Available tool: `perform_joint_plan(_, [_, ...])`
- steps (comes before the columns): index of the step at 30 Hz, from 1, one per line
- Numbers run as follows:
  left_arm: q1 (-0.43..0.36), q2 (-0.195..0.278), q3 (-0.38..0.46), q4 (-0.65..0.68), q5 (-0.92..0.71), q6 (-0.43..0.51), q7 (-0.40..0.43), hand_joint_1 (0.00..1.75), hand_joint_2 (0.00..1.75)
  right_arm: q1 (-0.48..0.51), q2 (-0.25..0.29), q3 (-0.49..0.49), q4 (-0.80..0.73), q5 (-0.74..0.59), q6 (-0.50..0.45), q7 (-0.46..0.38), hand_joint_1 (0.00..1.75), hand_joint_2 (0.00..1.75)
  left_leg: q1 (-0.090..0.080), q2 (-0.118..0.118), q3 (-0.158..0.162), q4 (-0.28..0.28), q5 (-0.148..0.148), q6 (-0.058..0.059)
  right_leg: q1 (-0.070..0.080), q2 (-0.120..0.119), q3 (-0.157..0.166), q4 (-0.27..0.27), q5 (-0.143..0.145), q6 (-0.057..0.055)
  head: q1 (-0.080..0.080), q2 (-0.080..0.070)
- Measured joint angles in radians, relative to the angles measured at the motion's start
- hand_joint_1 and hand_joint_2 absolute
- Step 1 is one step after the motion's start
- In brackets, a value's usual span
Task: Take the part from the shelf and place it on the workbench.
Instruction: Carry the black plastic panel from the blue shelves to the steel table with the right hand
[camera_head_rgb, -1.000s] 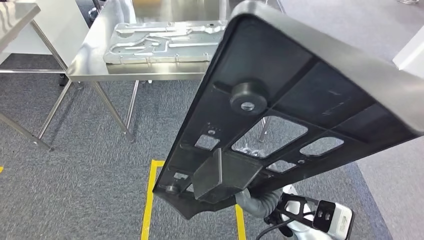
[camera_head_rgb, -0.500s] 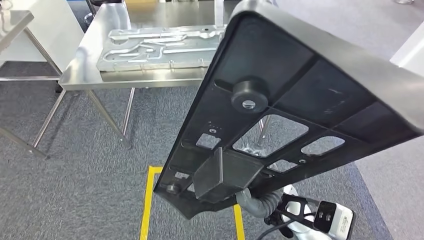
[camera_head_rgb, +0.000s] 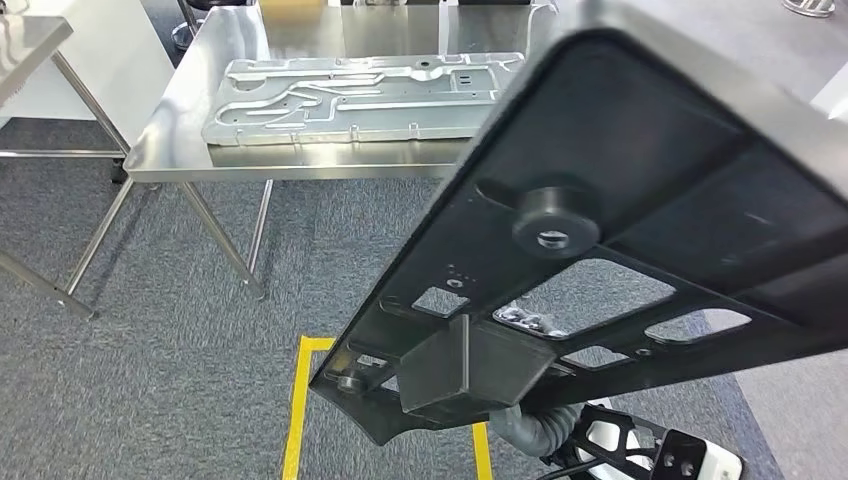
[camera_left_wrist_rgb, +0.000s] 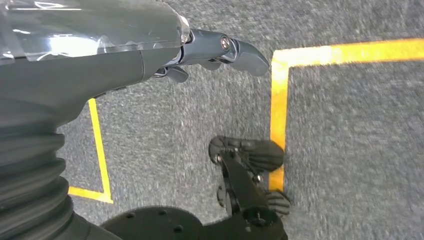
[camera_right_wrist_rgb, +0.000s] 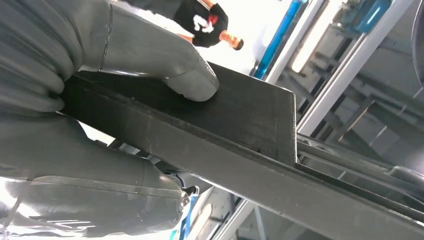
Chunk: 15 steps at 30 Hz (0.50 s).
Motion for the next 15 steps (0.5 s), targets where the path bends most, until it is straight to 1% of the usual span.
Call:
perform_joint_plan(2, [0.0,0.0,0.0,0.0,-0.002,-0.001,-0.001,0.0,1.75,0.01,0.0,-0.006,-0.01,0.002,0.001,0.0,1.75,1.75,0.0,0.0,0.001,-0.001,-0.003,-0.008,0.003,0.001,0.001,-0.005,-0.005,-0.005,0.0,0.0])
perform_joint_plan(4, [0.0,0.002,-0.001,0.0,-0.005,-0.001,-0.002,0.0,1.75,0.019,0.0,-0.011,-0.02,0.003,0.004,0.0,1.75,1.75,0.0,0.001,0.005,-0.001,-0.01,-0.018,-0.001,0.004,0.006,-0.01,-0.007,-0.013,0.0,0.0])
perform_joint_plan(5, [0.0,0.003,-0.001,0.0,-0.006,-0.002,-0.003,0.0,1.75,0.022,0.0,-0.014,-0.025,0.002,0.006,0.0,1.75,1.75,0.001,0.001,0.003,0.012,-0.021,-0.023,-0.004,0.004,0.012,-0.014,-0.008,-0.018,0.0,0.0])
perform_joint_plan(6, [-0.001,0.004,-0.001,0.0,-0.007,-0.004,-0.003,0.0,1.75,0.024,0.0,-0.016,-0.029,0.002,0.007,0.0,1.75,1.75,0.001,0.001,-0.009,0.044,-0.04,-0.028,-0.007,0.004,0.018,-0.018,-0.009,-0.023,-0.001,0.0])
perform_joint_plan(7, [-0.001,0.005,-0.001,0.0,-0.008,-0.004,-0.004,0.0,1.75,0.026,0.001,-0.018,-0.032,0.0,0.009,0.0,1.75,1.75,0.004,0.001,-0.035,0.1,-0.067,-0.032,-0.009,0.004,0.023,-0.02,-0.012,-0.027,-0.001,0.0])
perform_joint_plan(8, [-0.001,0.006,-0.002,0.0,-0.008,-0.005,-0.003,0.0,1.75,0.028,0.001,-0.021,-0.033,-0.002,0.011,0.0,1.75,1.75,0.005,0.001,-0.073,0.174,-0.099,-0.036,-0.008,0.005,0.026,-0.02,-0.014,-0.03,-0.001,0.0])
perform_joint_plan(9, [0.0,0.006,-0.002,0.0,-0.009,-0.005,-0.003,0.0,1.75,0.031,0.001,-0.023,-0.034,-0.005,0.013,0.0,1.75,1.75,0.007,0.001,-0.113,0.244,-0.123,-0.039,-0.008,0.007,0.028,-0.02,-0.017,-0.031,-0.001,0.0])
perform_joint_plan(10, [0.001,0.006,-0.002,0.0,-0.009,-0.006,-0.002,0.0,1.75,0.034,0.002,-0.025,-0.034,-0.008,0.016,0.0,1.75,1.75,0.008,0.001,-0.144,0.29,-0.129,-0.042,-0.008,0.01,0.031,-0.02,-0.019,-0.032,-0.001,0.0])
perform_joint_plan(11, [0.001,0.007,-0.002,0.0,-0.009,-0.006,0.0,0.0,1.75,0.036,0.002,-0.027,-0.034,-0.012,0.019,0.0,1.75,1.75,0.009,0.001,-0.156,0.297,-0.115,-0.043,-0.008,0.014,0.034,-0.02,-0.022,-0.031,-0.001,0.0])
perform_joint_plan(12, [0.001,0.007,-0.002,0.0,-0.009,-0.006,0.001,0.0,1.75,0.038,0.002,-0.028,-0.035,-0.015,0.022,0.0,1.75,1.75,0.01,0.0,-0.145,0.26,-0.079,-0.042,-0.008,0.019,0.04,-0.02,-0.026,-0.029,-0.001,0.0])
perform_joint_plan(13, [0.001,0.007,-0.002,0.0,-0.009,-0.006,0.003,0.0,1.75,0.038,0.002,-0.029,-0.036,-0.017,0.025,0.0,1.75,1.75,0.011,-0.001,-0.118,0.19,-0.033,-0.04,-0.008,0.022,0.047,-0.02,-0.03,-0.028,-0.001,0.0])
perform_joint_plan(14, [0.001,0.007,-0.002,0.0,-0.009,-0.006,0.004,0.0,1.75,0.039,0.002,-0.031,-0.036,-0.018,0.027,0.0,1.75,1.75,0.009,-0.003,-0.086,0.116,0.003,-0.035,-0.006,0.026,0.053,-0.019,-0.035,-0.025,-0.001,0.0])
perform_joint_plan(15, [0.0,0.007,-0.002,0.0,-0.008,-0.006,0.004,0.0,1.75,0.039,0.002,-0.032,-0.037,-0.017,0.028,0.0,1.75,1.75,0.007,-0.004,-0.059,0.056,0.027,-0.03,-0.005,0.029,0.057,-0.018,-0.039,-0.021,-0.001,0.0])
